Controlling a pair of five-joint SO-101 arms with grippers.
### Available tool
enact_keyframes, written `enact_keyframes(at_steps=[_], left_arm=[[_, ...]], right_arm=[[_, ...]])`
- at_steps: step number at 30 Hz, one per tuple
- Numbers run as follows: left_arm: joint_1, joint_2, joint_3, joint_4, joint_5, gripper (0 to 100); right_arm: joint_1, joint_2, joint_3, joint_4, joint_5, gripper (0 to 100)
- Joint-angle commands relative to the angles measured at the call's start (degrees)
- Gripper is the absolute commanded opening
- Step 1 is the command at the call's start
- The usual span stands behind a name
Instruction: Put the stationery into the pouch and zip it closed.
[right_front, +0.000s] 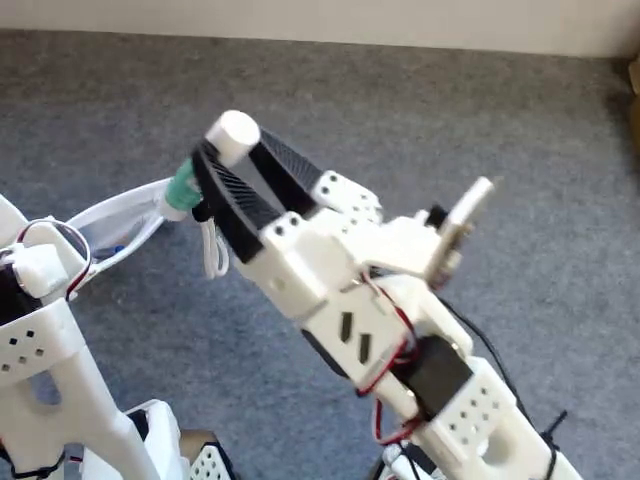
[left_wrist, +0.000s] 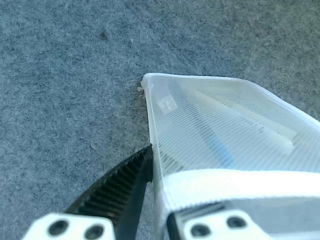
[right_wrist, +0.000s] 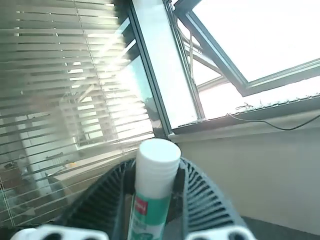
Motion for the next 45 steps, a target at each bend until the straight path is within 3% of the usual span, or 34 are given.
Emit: enact_keyframes(at_steps=[1, 13, 19, 28, 35, 45], left_arm=[[1.0, 0.7, 0.6, -0.6, 0.3, 1], [1.0, 0.7, 0.6, -0.6, 0.3, 1], [1.0, 0.7, 0.6, -0.6, 0.3, 1], [1.1, 0.7, 0.6, -0.6, 0.3, 1], [1.1, 0.7, 0.6, -0.6, 0.3, 1], [1.1, 0.7, 0.6, -0.6, 0.3, 1]], right_arm=[[-0.5, 5.8, -6.5, -1.5, 0.7, 0.4], [-0.8, 14.9, -9.9, -2.0, 0.7, 0.4], [-2.3, 19.3, -8.6, -14.7, 0.7, 0.4], [-3.9, 24.2, -6.6, -16.3, 1.0, 0.4], [-7.9, 29.7, -6.5, -16.3, 13.4, 0.4], [-7.9, 33.0, -4.2, -16.4, 22.7, 0.4]])
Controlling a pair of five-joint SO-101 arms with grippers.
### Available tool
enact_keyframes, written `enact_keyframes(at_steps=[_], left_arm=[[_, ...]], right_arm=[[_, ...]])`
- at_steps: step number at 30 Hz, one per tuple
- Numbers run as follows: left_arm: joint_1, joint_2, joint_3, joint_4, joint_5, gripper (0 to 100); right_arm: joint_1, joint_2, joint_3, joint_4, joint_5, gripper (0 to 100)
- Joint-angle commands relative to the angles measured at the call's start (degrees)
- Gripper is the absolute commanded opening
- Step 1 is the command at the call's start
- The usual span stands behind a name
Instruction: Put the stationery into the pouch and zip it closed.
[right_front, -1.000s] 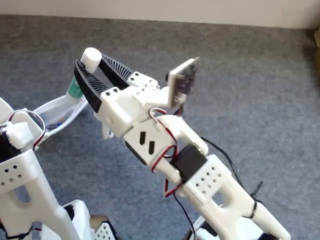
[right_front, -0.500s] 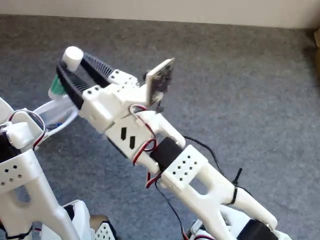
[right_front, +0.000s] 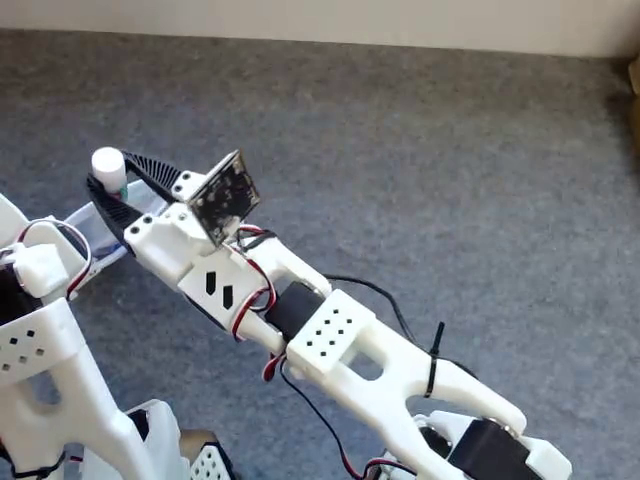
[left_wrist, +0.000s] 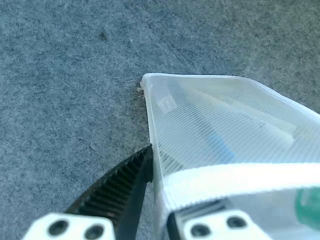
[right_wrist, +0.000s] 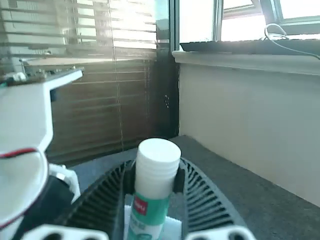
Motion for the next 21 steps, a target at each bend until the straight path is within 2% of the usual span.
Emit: enact_keyframes(at_steps=[1, 5, 12, 21], left_arm=[[1.0, 0.7, 0.6, -0.5, 0.3, 1], [1.0, 0.8, 0.6, -0.5, 0.3, 1], [1.0, 0.8, 0.6, -0.5, 0.3, 1], [1.2, 0.4, 2.9, -2.8, 0.3, 1]], right_arm=[[-0.5, -0.9, -0.3, -1.4, 3.8, 0.4], [-0.3, -1.0, -0.3, -1.3, 4.4, 1.3], [-0.3, -1.1, 0.1, -0.8, 4.6, 19.3], [-0.2, -10.6, 3.2, 1.4, 4.6, 19.4]])
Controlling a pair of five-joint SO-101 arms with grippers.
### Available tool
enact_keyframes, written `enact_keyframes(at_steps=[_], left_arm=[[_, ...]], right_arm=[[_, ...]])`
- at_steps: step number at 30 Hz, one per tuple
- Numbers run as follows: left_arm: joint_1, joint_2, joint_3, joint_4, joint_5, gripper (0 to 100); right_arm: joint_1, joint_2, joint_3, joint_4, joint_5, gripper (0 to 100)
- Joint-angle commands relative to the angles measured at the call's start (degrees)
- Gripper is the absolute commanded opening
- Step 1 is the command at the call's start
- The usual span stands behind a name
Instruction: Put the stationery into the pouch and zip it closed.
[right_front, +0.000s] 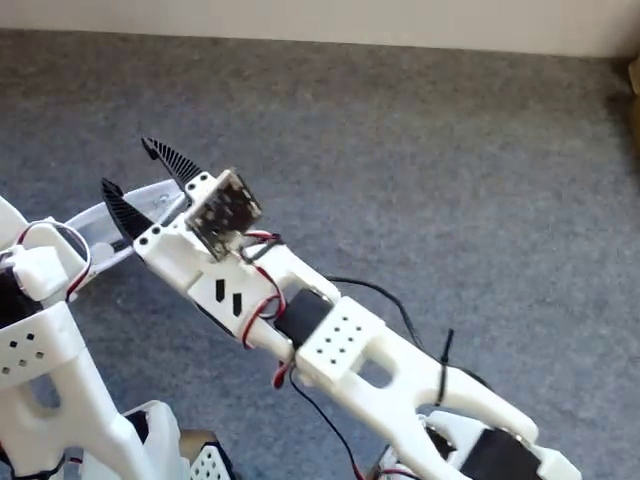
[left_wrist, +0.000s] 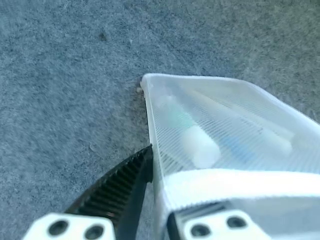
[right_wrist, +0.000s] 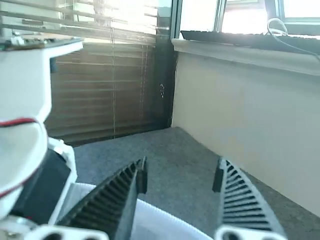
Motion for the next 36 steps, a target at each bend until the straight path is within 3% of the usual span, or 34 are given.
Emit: enact_keyframes(at_steps=[1, 10, 18, 26, 36], left_arm=[[1.2, 0.4, 1.5, -1.4, 0.3, 1], [1.0, 0.4, 1.5, -1.1, 0.3, 1], [1.0, 0.4, 1.5, -1.2, 0.3, 1], [1.2, 0.4, 1.5, -1.4, 0.3, 1], [1.1, 0.4, 1.5, -1.5, 0.3, 1]], right_arm=[[-0.2, -6.4, -0.7, 3.5, 0.8, 19.4], [0.3, -7.5, -3.1, 17.1, 0.9, 19.4], [1.6, -11.6, -8.7, 35.2, 0.7, 19.4], [3.3, -20.7, -4.9, 39.7, 0.9, 19.4], [7.2, -21.9, 4.5, 39.4, 0.9, 19.4]])
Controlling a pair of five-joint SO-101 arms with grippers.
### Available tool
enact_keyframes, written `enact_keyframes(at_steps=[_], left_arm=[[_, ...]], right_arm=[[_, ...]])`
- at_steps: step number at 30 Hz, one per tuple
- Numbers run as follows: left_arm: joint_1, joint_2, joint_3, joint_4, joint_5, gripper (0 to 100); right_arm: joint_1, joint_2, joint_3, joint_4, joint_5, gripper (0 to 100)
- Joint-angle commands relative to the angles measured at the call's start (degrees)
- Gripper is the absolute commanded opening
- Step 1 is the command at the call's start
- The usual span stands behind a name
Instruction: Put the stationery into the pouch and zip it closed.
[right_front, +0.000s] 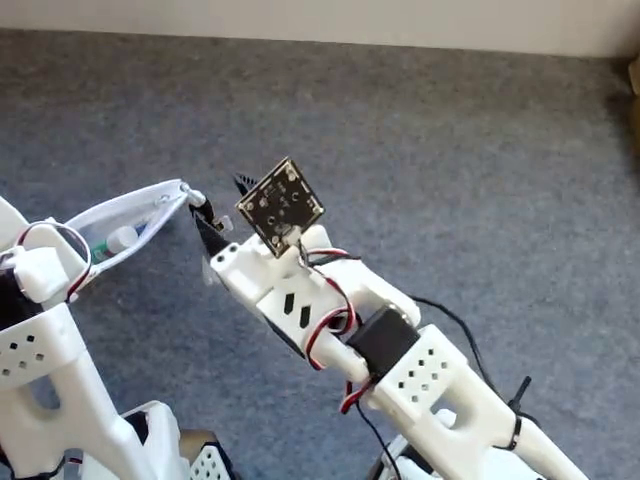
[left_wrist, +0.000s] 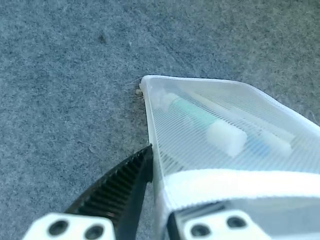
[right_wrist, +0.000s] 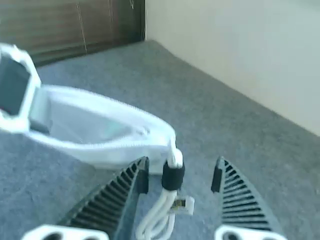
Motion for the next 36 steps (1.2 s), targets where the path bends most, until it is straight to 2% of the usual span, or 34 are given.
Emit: enact_keyframes(at_steps=[1, 3, 10, 19, 28, 33, 36], left_arm=[[0.9, 0.5, 0.8, -0.8, 0.3, 1], [1.0, 0.5, 0.8, -0.8, 0.3, 1], [1.0, 0.5, 0.8, -0.8, 0.3, 1], [1.0, 0.5, 0.8, -0.8, 0.3, 1], [1.1, 0.5, 0.8, -0.8, 0.3, 1], [1.1, 0.5, 0.8, -0.8, 0.3, 1], [1.1, 0.5, 0.8, -0.8, 0.3, 1]], right_arm=[[0.8, -1.5, 0.7, 0.0, 0.5, 19.4], [0.8, -1.5, 2.1, -0.7, 0.5, 19.4], [0.6, -0.8, 10.5, -15.7, 0.6, 19.4], [0.8, 12.5, 5.7, -16.0, 0.3, 19.4], [0.9, 13.5, 4.0, -16.3, 0.4, 19.4], [0.9, 14.0, 4.4, -26.2, 0.5, 19.4], [0.7, 14.1, 4.4, -26.5, 0.5, 19.4]])
